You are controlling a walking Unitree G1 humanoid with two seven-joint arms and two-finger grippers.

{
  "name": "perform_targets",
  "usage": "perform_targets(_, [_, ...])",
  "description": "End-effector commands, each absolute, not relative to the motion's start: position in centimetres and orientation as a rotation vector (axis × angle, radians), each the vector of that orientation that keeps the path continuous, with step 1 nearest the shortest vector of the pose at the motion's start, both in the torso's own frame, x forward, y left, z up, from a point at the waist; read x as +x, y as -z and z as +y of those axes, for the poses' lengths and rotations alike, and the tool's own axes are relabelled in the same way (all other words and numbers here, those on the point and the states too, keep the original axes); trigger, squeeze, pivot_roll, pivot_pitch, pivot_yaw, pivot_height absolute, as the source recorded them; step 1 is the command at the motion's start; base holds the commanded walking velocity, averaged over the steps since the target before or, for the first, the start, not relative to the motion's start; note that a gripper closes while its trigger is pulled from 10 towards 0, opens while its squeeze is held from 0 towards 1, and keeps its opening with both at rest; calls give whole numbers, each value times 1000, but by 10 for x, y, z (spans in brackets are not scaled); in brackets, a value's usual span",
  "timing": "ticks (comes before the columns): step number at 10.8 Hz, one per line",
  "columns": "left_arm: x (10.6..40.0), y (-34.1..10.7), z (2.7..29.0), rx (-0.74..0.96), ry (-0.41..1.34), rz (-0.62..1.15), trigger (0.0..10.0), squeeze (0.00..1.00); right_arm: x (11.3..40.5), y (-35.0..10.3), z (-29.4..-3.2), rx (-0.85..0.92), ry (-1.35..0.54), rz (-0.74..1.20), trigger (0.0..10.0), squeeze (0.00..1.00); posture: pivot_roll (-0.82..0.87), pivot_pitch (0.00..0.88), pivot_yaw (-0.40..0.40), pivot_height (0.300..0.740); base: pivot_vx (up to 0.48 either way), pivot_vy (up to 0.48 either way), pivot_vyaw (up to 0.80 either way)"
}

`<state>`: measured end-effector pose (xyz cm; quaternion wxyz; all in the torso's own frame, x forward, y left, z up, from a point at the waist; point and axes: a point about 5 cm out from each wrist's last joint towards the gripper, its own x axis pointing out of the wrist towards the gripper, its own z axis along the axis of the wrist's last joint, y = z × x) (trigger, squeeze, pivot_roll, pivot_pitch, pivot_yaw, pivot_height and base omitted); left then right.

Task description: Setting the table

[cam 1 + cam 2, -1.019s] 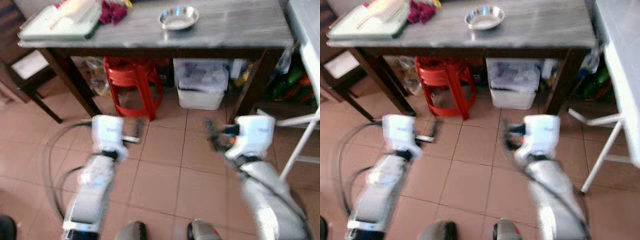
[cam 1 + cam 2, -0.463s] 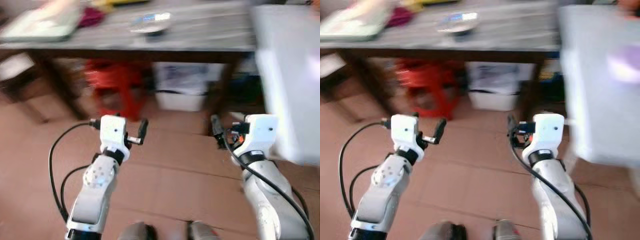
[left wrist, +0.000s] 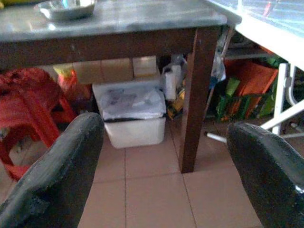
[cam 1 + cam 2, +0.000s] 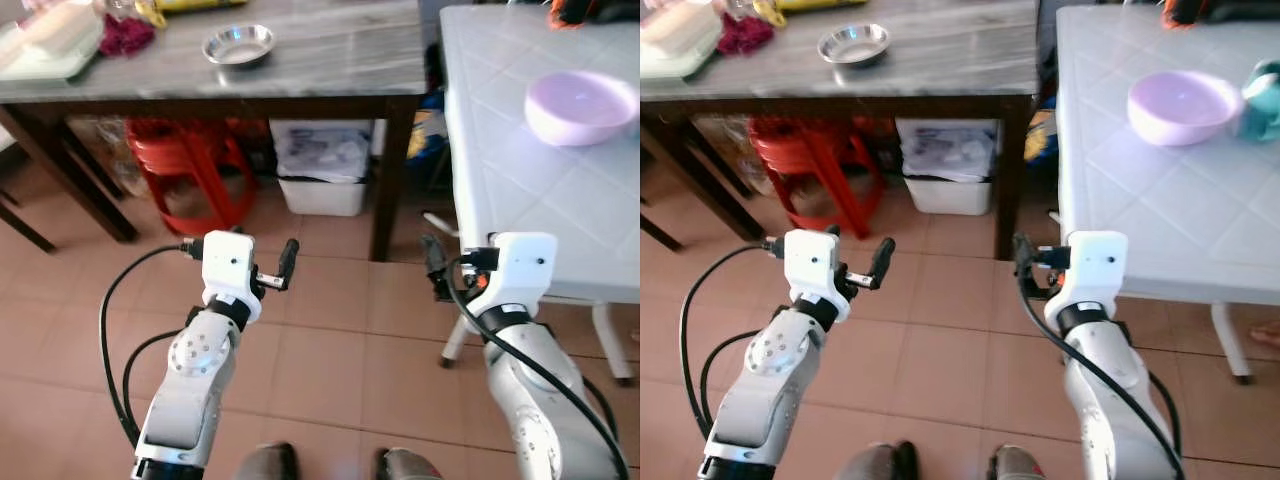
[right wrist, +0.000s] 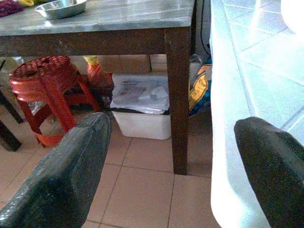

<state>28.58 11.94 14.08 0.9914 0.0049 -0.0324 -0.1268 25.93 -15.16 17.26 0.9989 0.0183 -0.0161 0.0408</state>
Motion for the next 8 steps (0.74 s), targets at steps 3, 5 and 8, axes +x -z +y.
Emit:
perform_targets(3, [285,-141,128,1,226,-70,10000,0,257,-175,-146,34,-109,-41,10000,0,-154,224,98,740,0,-84,0])
perform_targets(5, [286,-141,128,10,223,-72,10000,0,258,-174,-146,31,-113,-39,10000,0,-153,220,98,740,0,0,0])
perform_targets(8, [286,-141,128,24,225,-69,10000,0,258,-174,-146,30,-110,-39,10000,0,-153,218,100,740,0,0,0])
